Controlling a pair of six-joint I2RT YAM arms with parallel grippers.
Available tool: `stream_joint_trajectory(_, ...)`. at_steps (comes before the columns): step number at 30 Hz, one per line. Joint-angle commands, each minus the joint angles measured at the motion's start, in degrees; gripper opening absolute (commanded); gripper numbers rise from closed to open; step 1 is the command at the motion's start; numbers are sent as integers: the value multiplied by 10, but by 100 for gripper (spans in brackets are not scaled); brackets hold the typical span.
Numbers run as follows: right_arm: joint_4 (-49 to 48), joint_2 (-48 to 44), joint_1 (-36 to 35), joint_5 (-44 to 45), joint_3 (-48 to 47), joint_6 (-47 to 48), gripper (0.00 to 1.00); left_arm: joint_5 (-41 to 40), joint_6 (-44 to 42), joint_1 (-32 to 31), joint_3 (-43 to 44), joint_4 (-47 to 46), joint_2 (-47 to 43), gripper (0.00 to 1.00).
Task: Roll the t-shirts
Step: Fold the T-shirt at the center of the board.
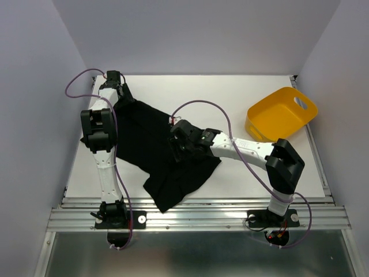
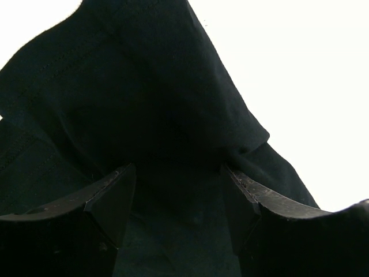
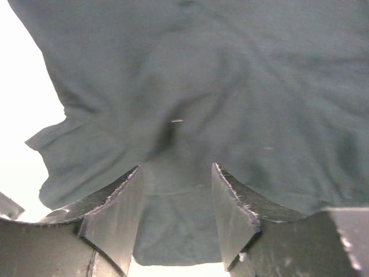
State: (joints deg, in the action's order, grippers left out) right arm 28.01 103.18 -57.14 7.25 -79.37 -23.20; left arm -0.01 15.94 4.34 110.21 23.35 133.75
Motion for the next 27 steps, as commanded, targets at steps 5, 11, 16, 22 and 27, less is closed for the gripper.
stream_joint_trajectory(5,-25,-65,120,-2,73,-52,52,-3,-2,7,-13,14,-31,71)
stream_joint_trajectory(11,-70,-79,205,-65,119,-81,50,-3,-2,7,-13,14,-30,71)
stream_joint_trajectory(16,-81,-91,233,-68,123,-103,56,-3,-2,7,-15,15,-31,71)
stream_joint_trajectory(22,-95,-134,238,-51,173,-134,60,-3,-2,7,-13,13,-31,71)
stream_joint_trajectory(27,-108,-155,259,-31,204,-156,60,14,-2,7,-13,14,-31,71)
